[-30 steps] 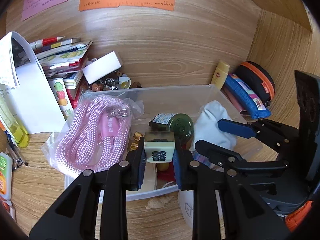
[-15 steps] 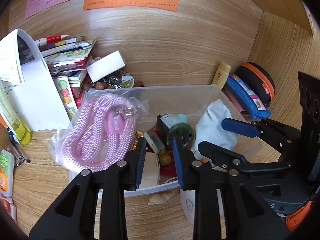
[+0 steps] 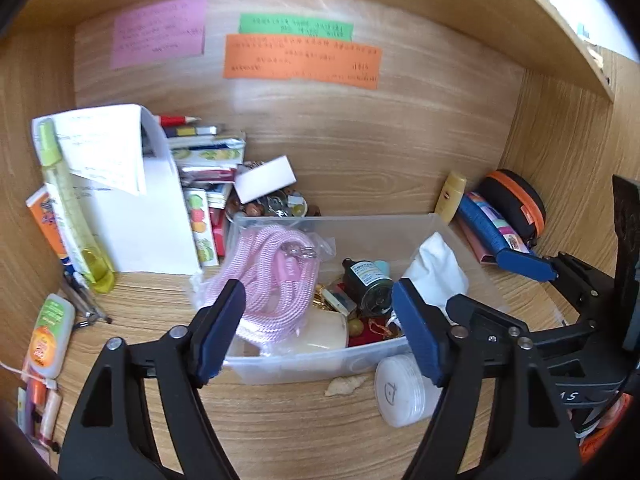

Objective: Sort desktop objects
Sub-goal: 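Carry the green packet and Max box into the clear box and release both, then grasp the white round container with the right gripper and lift it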

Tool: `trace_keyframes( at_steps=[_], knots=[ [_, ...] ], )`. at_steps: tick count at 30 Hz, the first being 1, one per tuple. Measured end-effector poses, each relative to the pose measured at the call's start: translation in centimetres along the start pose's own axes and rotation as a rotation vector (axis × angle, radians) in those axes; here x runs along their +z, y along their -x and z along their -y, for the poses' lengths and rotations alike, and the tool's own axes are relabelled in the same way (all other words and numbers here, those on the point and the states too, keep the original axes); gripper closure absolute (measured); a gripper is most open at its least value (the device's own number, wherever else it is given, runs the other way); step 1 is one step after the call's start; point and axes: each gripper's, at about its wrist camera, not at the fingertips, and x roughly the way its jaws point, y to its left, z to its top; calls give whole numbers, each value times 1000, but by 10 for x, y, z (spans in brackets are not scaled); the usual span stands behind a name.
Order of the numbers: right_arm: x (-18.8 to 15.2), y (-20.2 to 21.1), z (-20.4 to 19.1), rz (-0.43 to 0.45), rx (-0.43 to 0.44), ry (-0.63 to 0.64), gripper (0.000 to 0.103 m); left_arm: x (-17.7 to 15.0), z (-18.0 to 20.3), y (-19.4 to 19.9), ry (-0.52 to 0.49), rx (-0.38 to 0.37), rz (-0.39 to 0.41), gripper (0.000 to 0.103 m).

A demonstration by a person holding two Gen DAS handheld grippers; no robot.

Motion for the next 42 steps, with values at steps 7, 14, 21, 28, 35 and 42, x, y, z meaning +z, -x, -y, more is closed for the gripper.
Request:
trace_keyframes(
  at_steps=[7,14,21,28,35,42],
  knots=[
    [-14,6,-19,-37,-28,4,0,-18,-9,16,12,53,20,9],
    [-32,4,-42,-86,-35,26,0,-38,-23,14,47,54,-33,8],
    [-50,-8,-57,-133,-37,30,0,-58,-39,9,97,37,-84,8],
    [-60,-22,-59,-170,-37,14,14,-73,-48,0,121,37,-133,8],
    [-66,-34,-67,-220,-14,38,64,-81,-48,-10,132,26,-170,8],
    [-69,-33,-61,-204,25,15,76,-87,-31,-17,83,20,-189,8]
  ],
)
